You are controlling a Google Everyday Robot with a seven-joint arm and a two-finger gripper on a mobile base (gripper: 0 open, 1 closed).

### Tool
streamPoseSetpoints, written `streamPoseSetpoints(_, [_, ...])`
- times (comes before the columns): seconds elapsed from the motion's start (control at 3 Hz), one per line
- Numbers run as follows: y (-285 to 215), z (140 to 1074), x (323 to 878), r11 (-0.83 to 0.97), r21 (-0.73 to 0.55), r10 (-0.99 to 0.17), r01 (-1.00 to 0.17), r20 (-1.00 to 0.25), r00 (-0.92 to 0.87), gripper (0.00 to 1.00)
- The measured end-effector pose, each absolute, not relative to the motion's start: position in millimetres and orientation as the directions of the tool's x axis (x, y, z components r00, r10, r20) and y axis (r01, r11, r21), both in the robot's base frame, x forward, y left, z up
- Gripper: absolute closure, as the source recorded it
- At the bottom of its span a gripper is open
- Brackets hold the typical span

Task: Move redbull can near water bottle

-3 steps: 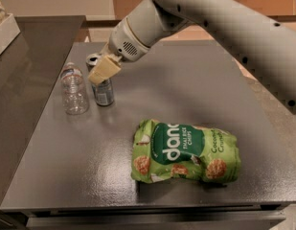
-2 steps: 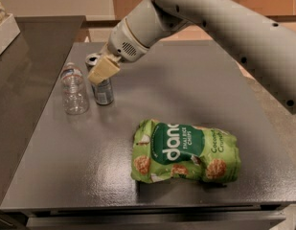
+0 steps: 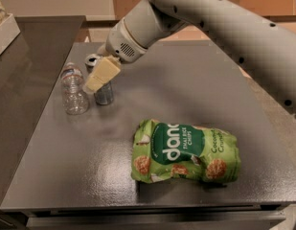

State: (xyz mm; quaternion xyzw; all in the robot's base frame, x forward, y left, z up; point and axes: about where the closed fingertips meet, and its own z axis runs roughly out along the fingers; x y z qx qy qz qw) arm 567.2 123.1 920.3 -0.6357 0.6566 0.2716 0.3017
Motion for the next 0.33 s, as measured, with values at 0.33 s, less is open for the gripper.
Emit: streamPoseSetpoints(0.33, [123.2,920.3,567.2,0.044,-0.027,-0.671,-0.999,-0.741,-0.010,0.00])
